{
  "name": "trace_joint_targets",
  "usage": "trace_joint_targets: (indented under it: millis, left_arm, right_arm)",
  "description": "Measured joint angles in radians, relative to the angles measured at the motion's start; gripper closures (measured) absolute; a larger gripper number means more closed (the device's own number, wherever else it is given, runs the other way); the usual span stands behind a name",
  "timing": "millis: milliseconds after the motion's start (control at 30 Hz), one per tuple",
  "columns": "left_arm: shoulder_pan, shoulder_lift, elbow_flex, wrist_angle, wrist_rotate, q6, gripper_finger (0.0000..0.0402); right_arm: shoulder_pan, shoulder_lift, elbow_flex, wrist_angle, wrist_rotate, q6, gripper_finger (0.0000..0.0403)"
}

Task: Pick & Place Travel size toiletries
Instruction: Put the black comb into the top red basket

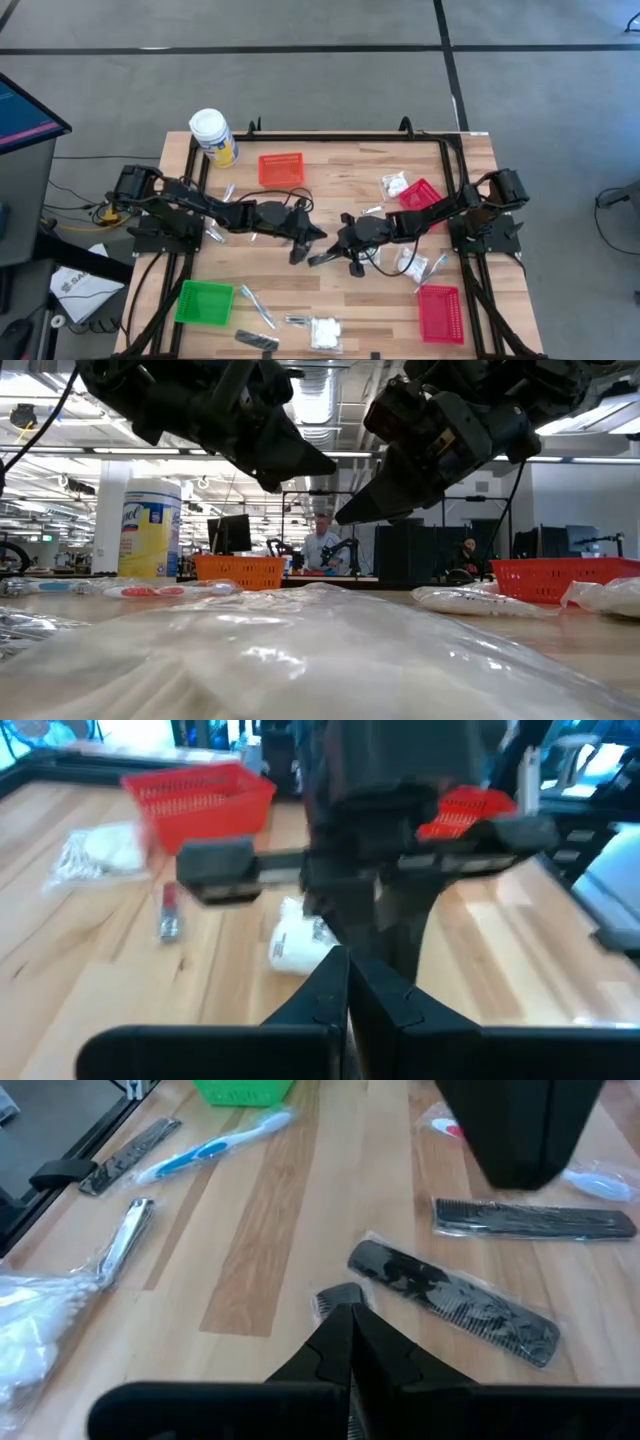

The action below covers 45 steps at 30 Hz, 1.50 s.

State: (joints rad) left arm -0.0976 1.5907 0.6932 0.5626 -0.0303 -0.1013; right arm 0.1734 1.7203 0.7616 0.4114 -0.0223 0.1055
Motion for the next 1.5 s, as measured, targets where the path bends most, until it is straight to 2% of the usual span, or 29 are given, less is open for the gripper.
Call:
trace_joint_targets:
  millis: [1233, 1500]
  left_arm:
    - [0.000, -0.001, 0.000, 0.041, 0.000, -0.009, 0.0399]
    - [0.000, -0.001, 0.000, 0.046, 0.000, -0.009, 0.0399]
  right_arm:
    - [-0.015, 0.000, 0.000, 0.000, -0.002, 0.010, 0.0403]
    - [-0.014, 0.000, 0.000, -0.054, -0.002, 0.027, 0.0403]
